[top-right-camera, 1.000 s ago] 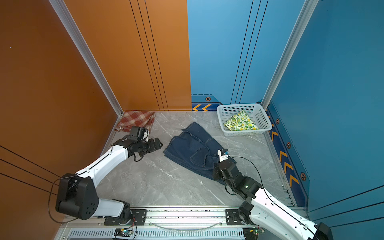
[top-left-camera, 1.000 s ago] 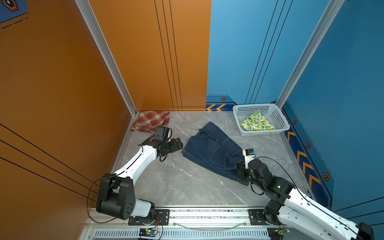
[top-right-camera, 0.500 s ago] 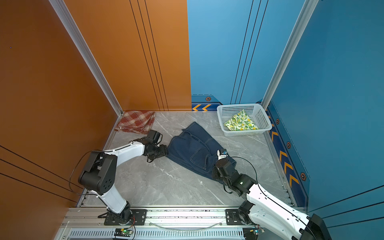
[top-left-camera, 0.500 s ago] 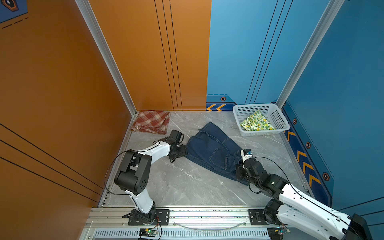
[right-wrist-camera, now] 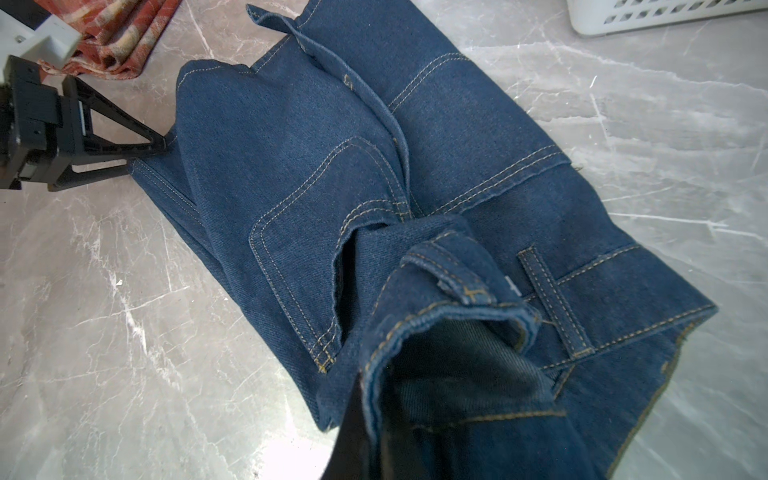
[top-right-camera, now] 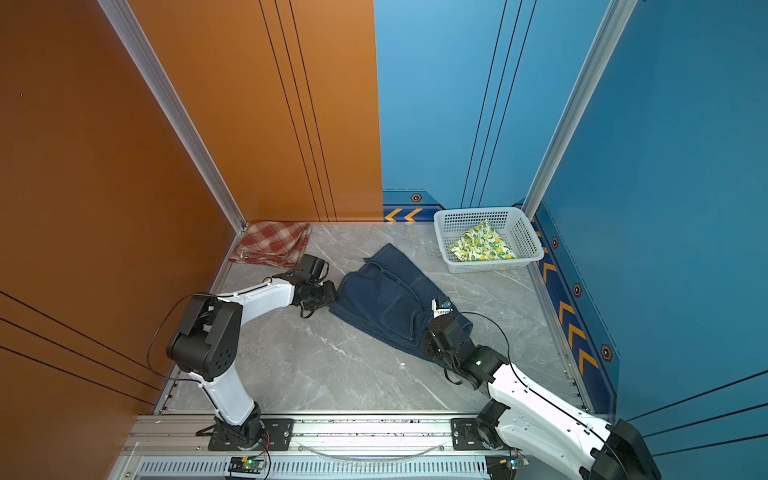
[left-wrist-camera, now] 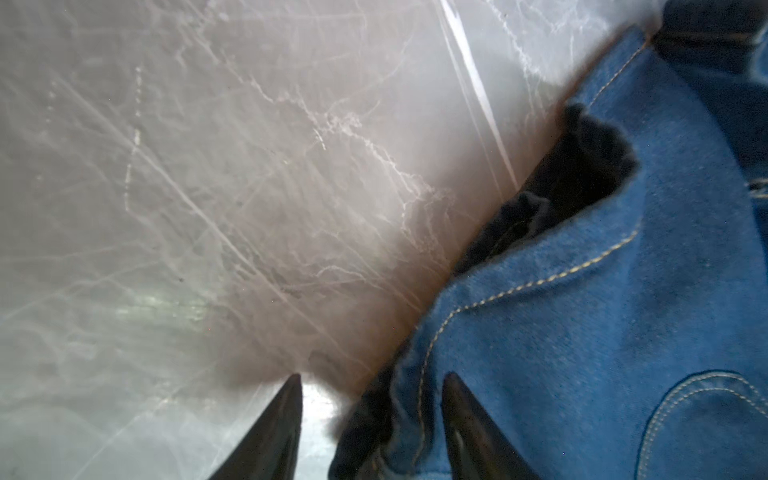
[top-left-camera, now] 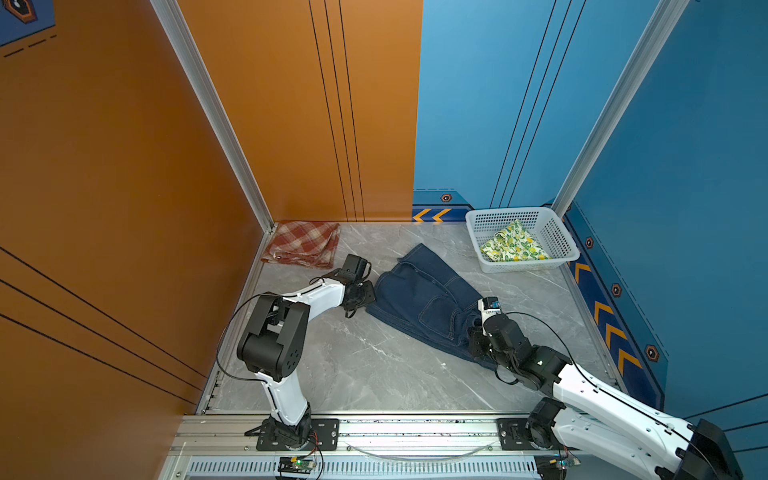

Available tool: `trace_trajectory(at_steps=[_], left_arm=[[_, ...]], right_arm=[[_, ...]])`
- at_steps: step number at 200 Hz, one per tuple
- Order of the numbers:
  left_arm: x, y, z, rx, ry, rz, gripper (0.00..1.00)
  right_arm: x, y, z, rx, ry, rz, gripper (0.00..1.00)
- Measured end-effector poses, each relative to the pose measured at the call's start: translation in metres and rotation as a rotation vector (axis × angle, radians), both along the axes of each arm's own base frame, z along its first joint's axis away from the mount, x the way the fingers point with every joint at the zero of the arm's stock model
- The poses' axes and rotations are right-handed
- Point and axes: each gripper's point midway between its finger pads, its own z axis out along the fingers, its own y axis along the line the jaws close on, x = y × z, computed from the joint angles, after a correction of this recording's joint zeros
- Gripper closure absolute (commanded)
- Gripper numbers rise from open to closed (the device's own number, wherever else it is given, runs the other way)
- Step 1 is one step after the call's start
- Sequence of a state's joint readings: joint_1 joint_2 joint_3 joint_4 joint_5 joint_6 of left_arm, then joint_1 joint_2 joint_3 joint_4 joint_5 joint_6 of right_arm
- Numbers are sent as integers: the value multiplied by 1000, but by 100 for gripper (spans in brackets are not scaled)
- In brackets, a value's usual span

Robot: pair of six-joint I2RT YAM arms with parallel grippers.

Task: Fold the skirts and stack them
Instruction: 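Grasp the denim skirt's edge nearest the left gripper with the left gripper, then lift the denim skirt with both grippers and stretch it between them, then lay the denim skirt flat on the table with both grippers, pulling toward the robot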

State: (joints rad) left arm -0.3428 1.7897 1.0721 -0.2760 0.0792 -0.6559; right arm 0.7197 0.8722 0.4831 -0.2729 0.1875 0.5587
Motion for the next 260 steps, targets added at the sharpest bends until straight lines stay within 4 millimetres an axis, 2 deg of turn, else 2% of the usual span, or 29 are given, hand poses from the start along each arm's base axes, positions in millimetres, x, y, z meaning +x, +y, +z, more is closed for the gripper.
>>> trace_trajectory(at_steps=[18, 34, 65, 97, 112, 131, 151, 167, 205, 232, 246, 260], left_arm=[[2, -2, 0, -4, -3, -3, 79], [7, -6, 7, -17, -18, 3, 100], [19, -12, 22, -35, -62, -1, 100], [17, -10, 42, -45, -91, 1, 100], [16, -6, 66, -57, -133, 4, 100], [18, 3, 112, -81, -223, 18, 100], [20, 24, 169, -107, -345, 56, 100], [13, 43, 211, -118, -432, 90, 100], [-3, 77, 292, -122, -585, 146, 100], [-2, 90, 335, -132, -663, 161, 100], [7, 98, 347, -139, -676, 171, 100], [22, 105, 353, -145, -675, 178, 100]], right_arm=[[1, 0, 1, 3, -3, -1, 96], [1, 0, 1, 3, -3, -4, 97], [3, 1, 7, 9, -14, -4, 100], [12, -3, 30, 20, -51, -22, 100], [18, -6, 52, 32, -89, -34, 100], [24, -5, 85, 55, -151, -36, 100], [28, -4, 122, 84, -220, -35, 100], [29, -5, 149, 104, -269, -36, 100], [36, -13, 210, 135, -359, -68, 100], [59, -12, 253, 167, -399, -95, 100], [78, -10, 266, 185, -405, -105, 100], [107, -7, 273, 207, -399, -108, 100]])
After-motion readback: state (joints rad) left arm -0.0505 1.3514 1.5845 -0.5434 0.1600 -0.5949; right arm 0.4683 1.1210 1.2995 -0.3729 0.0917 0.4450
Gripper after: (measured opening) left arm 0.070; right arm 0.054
